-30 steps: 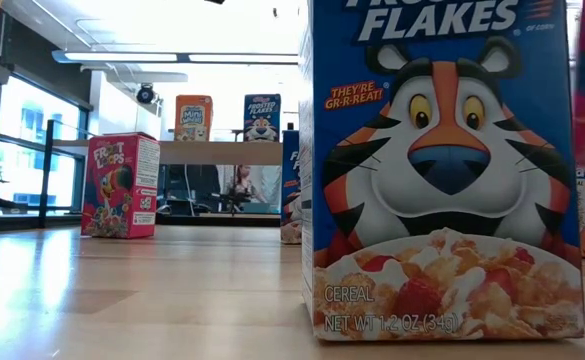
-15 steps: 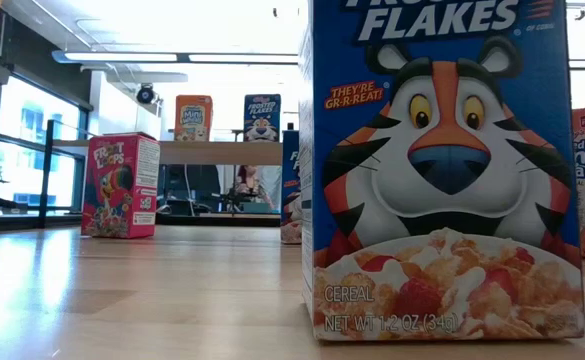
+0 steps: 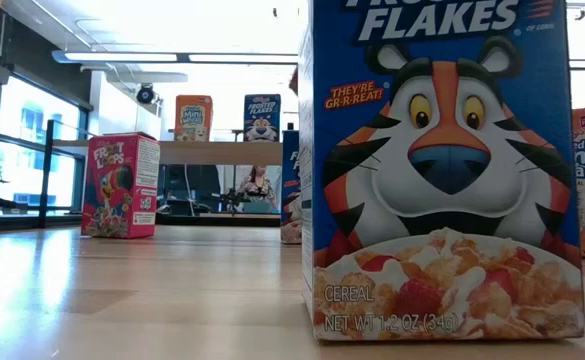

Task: Stack cereal on shelf
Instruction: Put the bottom right red cereal box on the the shelf

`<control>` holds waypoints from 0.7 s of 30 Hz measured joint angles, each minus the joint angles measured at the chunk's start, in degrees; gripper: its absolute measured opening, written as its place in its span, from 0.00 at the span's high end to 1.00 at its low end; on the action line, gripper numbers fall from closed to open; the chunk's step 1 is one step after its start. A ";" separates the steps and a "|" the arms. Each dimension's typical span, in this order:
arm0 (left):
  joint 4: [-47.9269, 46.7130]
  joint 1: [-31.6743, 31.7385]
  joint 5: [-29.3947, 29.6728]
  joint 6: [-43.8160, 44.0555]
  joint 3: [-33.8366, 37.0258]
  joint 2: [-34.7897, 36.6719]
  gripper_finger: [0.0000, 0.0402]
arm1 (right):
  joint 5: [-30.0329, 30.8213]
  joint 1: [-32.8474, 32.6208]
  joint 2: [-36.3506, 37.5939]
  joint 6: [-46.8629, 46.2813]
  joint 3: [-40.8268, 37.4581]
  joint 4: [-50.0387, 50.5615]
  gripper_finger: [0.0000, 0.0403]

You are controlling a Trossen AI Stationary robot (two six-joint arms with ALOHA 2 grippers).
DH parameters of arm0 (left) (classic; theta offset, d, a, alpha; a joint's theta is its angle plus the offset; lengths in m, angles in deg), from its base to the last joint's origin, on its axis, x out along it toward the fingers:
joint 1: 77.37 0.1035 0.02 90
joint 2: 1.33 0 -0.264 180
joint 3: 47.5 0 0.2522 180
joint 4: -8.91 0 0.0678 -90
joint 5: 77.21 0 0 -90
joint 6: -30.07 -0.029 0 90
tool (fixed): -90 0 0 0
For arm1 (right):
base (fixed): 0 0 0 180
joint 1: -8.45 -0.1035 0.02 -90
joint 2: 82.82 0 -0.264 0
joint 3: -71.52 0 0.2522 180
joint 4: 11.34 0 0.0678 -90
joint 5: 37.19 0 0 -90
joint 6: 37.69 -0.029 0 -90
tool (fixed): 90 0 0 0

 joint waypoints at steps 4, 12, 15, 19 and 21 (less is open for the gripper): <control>2.21 0.00 0.04 0.01 0.00 -1.72 0.43 | -0.04 1.35 0.00 6.54 0.00 -2.45 0.64; 2.98 0.00 0.09 0.01 0.00 -5.18 0.43 | -0.14 2.49 0.00 12.81 0.00 -6.48 0.64; 3.49 0.00 0.11 0.01 0.00 -6.46 0.43 | -0.13 2.49 0.00 13.95 0.00 -7.86 0.64; 3.57 0.00 0.12 0.02 0.00 -8.09 0.43 | 0.08 2.49 0.00 15.34 0.00 -9.76 0.64; 3.75 0.00 0.14 0.01 0.00 -8.76 0.43 | 1.17 2.49 0.00 15.36 0.00 -10.12 0.64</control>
